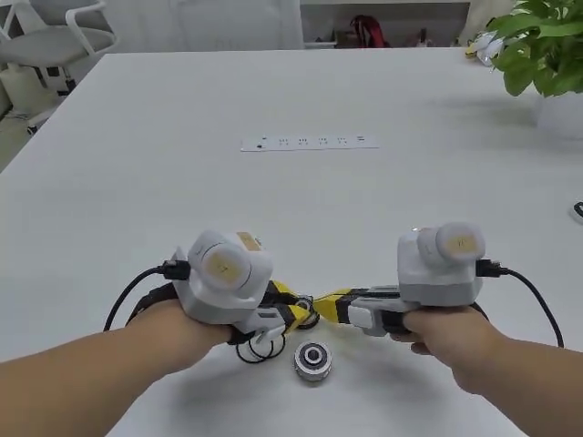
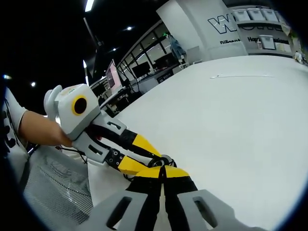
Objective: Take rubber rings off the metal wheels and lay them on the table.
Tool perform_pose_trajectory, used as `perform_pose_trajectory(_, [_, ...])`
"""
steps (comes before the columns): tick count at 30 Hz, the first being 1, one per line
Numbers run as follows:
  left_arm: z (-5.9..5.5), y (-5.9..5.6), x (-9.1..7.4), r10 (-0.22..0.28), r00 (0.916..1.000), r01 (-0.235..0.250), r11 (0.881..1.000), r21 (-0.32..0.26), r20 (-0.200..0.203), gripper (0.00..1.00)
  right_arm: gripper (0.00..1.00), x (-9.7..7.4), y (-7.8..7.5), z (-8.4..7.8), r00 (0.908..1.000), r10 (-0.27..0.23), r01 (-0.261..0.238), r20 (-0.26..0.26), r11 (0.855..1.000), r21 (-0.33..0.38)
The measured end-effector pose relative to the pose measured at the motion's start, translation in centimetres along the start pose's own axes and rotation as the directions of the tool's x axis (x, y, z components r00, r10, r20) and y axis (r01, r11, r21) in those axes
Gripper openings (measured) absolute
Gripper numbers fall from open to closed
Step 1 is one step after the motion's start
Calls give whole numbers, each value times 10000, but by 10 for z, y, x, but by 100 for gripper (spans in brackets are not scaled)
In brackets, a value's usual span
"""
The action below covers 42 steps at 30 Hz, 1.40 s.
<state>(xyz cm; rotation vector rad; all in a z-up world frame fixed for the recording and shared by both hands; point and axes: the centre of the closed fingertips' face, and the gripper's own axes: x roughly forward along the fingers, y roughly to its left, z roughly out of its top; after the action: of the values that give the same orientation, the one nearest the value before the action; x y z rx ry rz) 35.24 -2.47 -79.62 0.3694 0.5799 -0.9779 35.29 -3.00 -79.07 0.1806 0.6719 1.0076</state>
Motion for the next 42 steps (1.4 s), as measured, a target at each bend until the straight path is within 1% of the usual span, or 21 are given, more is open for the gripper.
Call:
perform_pose_trajectory(13, [0, -2, 0, -36, 10000, 36, 10000, 1, -5, 12, 0, -1, 4, -1, 9996, 263, -264, -75, 9994, -214])
perform_pose_trajectory(17, [0, -2, -1, -24, 10000, 24, 10000, -1, -6, 12, 0, -1, 9, 1, 9991, 419, -420, -53, 9987, -299])
perform_pose_trajectory(19, [0, -2, -1, -7, 10000, 8, 10000, -28, 8, 12, 0, 0, 14, 5, 9977, 661, -658, 152, 9976, -197])
perform_pose_trajectory(20, [0, -2, 0, 15, 10000, -15, 10000, -34, 20, 12, 0, 1, 27, 8, 9915, 1272, -1270, 266, 9919, -79])
perform_pose_trajectory(21, [0, -2, -1, 22, 10000, -22, 10000, -45, 48, 12, 0, 2, 16, 9, 9977, 633, -612, 236, 9947, -827])
perform_pose_trajectory(22, [0, -2, -1, 20, 10000, -20, 10000, -56, 55, 12, 0, 0, 20, 4, 9972, 744, -740, 81, 9965, -395])
perform_pose_trajectory(23, [0, -2, -1, 19, 10000, -19, 10000, -62, 56, 12, 0, -2, 17, 5, 9974, 702, -697, 144, 9971, -297])
perform_pose_trajectory(28, [1, -2, -1, 18, 10000, -17, 10000, -67, 82, 12, 0, -4, 8, 2, 9992, 369, -367, 161, 9992, -176])
perform_pose_trajectory(32, [1, -2, -1, 16, 10000, -16, 10000, -60, 89, 13, 0, -3, 6, -1, 9997, 242, -241, 86, 9996, -122])
perform_pose_trajectory(36, [0, -2, -2, 2, 9998, 0, 10000, -67, 223, 13, 0, -1, 6, -2, 9997, 221, -220, 97, 9997, -110])
perform_pose_trajectory(39, [0, -1, -2, -73, 9990, 89, 9992, -379, 430, 13, 0, -1, 5, -2, 9997, 224, -225, 128, 9997, 14])
perform_pose_trajectory(42, [1, -2, -3, -189, 9989, 208, 9988, -439, 438, 14, 0, -1, 4, -2, 9995, 242, -245, 182, 9996, 122])
